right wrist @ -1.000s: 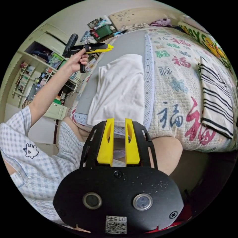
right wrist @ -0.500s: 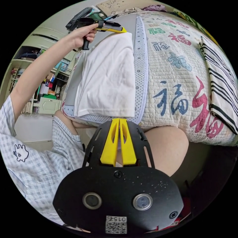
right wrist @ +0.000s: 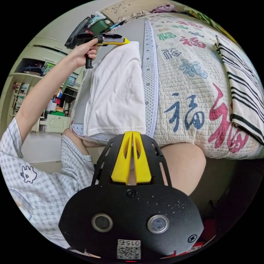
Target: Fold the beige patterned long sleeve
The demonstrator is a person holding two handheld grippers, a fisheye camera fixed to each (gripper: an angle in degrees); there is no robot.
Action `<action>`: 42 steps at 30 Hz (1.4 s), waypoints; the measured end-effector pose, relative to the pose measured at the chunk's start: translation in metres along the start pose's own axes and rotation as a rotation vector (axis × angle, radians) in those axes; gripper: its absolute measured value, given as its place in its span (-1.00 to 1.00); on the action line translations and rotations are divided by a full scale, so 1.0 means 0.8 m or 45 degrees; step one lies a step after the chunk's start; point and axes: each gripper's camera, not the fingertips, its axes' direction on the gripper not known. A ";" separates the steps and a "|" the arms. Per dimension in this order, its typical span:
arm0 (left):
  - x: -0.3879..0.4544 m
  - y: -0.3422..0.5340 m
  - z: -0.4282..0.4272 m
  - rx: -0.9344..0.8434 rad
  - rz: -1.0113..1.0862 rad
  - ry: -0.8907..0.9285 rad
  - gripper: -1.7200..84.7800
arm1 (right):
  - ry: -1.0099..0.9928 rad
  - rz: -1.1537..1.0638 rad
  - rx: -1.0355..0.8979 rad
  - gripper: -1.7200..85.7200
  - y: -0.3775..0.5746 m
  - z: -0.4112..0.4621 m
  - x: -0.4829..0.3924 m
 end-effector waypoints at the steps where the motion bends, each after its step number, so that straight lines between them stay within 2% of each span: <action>1: 0.002 -0.001 0.000 -0.001 0.005 -0.008 -0.98 | 0.044 -0.005 -0.006 -0.95 0.010 -0.004 -0.004; 4: 0.007 -0.003 -0.002 -0.007 0.016 -0.023 -0.98 | 0.002 0.075 0.087 -0.93 0.025 -0.022 0.010; 7: 0.005 0.000 -0.007 0.005 0.003 -0.005 -0.98 | -0.100 0.103 0.140 -0.81 0.016 -0.039 0.024; 9: -0.001 0.002 -0.012 0.016 -0.025 0.032 -0.98 | -0.134 0.109 0.094 -0.76 -0.001 -0.037 0.026; 12: -0.007 0.002 -0.019 0.022 -0.048 0.066 -0.98 | -0.164 0.072 -0.010 -0.81 -0.029 -0.023 0.020; 16: -0.007 -0.002 -0.030 0.019 -0.038 0.058 -0.98 | -0.102 0.014 -0.035 -0.92 -0.032 -0.032 -0.002; 23: 0.008 -0.016 -0.052 0.030 0.024 -0.111 -0.98 | -0.034 0.024 -0.036 -0.93 -0.010 -0.047 -0.022; 28: -0.016 -0.004 -0.094 0.124 -0.036 0.031 -0.97 | 0.030 0.054 0.025 -0.85 -0.021 -0.076 -0.039; 30: -0.046 0.024 -0.148 0.246 -0.066 0.109 -0.95 | 0.100 0.059 0.063 -0.83 -0.022 -0.092 -0.050; 33: -0.103 0.082 -0.215 0.356 -0.189 0.125 -0.88 | 0.119 -0.026 0.155 -0.81 -0.029 -0.110 -0.089; 38: -0.186 0.171 -0.262 0.354 -0.436 -0.043 -0.79 | -0.118 -0.405 0.127 -0.75 -0.086 -0.055 -0.222; 40: -0.207 0.185 -0.258 0.318 -0.483 -0.004 -0.77 | -0.159 -0.490 0.101 -0.73 -0.105 -0.027 -0.262; 42: -0.224 0.190 -0.252 0.345 -0.512 0.136 -0.75 | -0.145 -0.544 0.034 -0.71 -0.125 0.005 -0.294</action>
